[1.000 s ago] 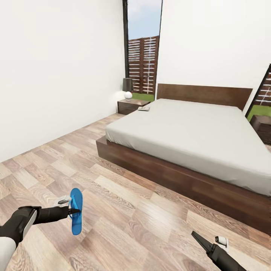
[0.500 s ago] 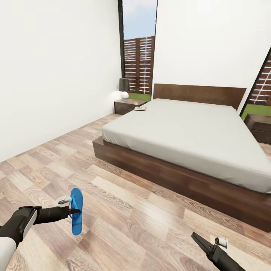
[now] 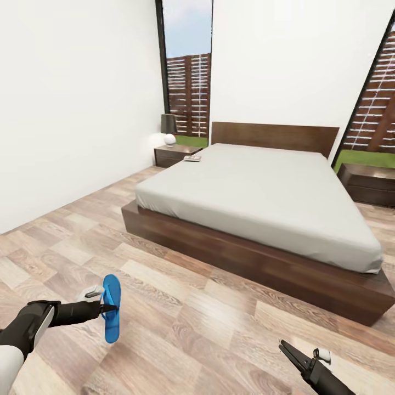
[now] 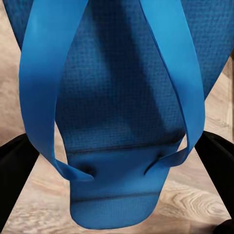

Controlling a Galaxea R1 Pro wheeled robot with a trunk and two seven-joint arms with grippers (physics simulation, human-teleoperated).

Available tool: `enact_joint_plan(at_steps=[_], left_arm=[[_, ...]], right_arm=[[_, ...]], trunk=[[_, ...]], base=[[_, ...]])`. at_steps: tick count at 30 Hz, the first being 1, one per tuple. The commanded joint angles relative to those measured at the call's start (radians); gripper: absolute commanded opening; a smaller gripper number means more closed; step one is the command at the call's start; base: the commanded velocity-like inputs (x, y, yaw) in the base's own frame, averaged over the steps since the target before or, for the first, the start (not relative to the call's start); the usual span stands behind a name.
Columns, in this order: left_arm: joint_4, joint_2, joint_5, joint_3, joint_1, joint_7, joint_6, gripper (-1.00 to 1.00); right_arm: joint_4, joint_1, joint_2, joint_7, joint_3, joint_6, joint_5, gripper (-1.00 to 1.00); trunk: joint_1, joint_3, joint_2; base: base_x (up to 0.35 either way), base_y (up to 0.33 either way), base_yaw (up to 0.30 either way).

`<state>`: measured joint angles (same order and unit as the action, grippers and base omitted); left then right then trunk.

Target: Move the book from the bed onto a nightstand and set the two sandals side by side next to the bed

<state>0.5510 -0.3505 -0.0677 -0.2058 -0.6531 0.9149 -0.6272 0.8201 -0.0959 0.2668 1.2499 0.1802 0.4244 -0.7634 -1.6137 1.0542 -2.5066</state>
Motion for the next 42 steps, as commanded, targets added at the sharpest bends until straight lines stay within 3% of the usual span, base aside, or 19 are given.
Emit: enact_joint_plan(at_steps=[1,12,42], left_arm=[[0.001,0.001,-0.006,-0.006,0.000,0.007,-0.007,-1.00],[0.001,0.006,-0.005,-0.005,0.000,0.007,-0.006,-1.00],[0.001,0.024,-0.004,-0.004,0.000,0.005,-0.005,-1.00]], right_arm=[[-0.001,-0.001,0.000,0.002,-0.001,0.010,-0.005,1.00],[-0.001,-0.001,0.000,0.002,-0.004,0.009,-0.005,1.00],[-0.001,-0.001,-0.001,-0.001,0.001,0.010,-0.008,1.00]], trunk=[[0.000,0.001,0.000],[0.000,0.001,0.000],[0.000,0.001,0.000]], base=[[0.000,-0.108,-0.241],[0.000,-0.119,-0.182],[0.000,-0.211,-0.006]])
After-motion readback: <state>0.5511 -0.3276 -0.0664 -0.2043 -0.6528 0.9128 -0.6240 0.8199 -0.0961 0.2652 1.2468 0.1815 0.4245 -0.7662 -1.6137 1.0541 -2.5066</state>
